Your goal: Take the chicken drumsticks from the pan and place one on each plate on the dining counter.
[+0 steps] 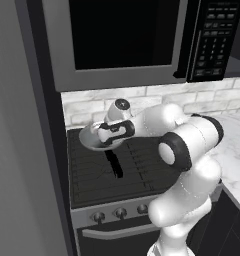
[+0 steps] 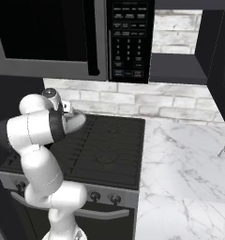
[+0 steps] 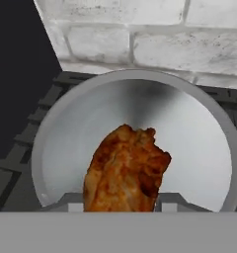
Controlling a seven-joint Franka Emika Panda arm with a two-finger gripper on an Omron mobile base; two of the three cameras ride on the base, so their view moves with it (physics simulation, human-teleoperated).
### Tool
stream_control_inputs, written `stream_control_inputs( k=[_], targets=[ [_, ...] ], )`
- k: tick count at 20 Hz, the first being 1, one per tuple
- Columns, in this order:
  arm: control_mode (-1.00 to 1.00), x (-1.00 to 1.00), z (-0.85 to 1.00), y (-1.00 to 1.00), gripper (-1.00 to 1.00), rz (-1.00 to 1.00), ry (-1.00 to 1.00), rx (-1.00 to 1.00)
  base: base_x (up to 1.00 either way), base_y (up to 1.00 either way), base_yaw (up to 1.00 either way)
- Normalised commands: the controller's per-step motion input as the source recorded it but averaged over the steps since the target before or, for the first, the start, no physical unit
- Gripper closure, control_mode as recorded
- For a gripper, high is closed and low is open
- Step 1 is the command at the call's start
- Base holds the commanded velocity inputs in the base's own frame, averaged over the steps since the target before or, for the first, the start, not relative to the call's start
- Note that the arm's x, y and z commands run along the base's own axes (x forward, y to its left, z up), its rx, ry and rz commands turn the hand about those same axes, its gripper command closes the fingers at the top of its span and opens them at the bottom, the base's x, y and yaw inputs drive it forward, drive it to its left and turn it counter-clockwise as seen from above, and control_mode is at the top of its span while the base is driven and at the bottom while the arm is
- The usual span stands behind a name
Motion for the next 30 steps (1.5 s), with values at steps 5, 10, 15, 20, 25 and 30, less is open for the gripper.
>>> stream_control_inputs(
  k=[5, 10, 15, 20, 25, 30],
  targets=[
    [-1.0, -0.65, 0.45, -0.2, 1.0, -0.02, 0.0, 0.0, 0.0, 0.0, 0.0],
    [-1.0, -0.8, 0.39, -0.28, 1.0, -0.03, 0.0, 0.0, 0.0, 0.0, 0.0],
    [-1.0, -0.83, 0.31, -0.24, 1.0, -0.05, 0.0, 0.0, 0.0, 0.0, 0.0],
    [-1.0, -0.86, 0.4, -0.26, 1.0, -0.04, 0.0, 0.0, 0.0, 0.0, 0.0],
    [-1.0, -0.82, 0.41, -0.21, 1.0, -0.04, 0.0, 0.0, 0.0, 0.0, 0.0],
    [-1.0, -0.77, 0.4, -0.21, 1.0, -0.01, 0.0, 0.0, 0.0, 0.0, 0.0]
  ],
)
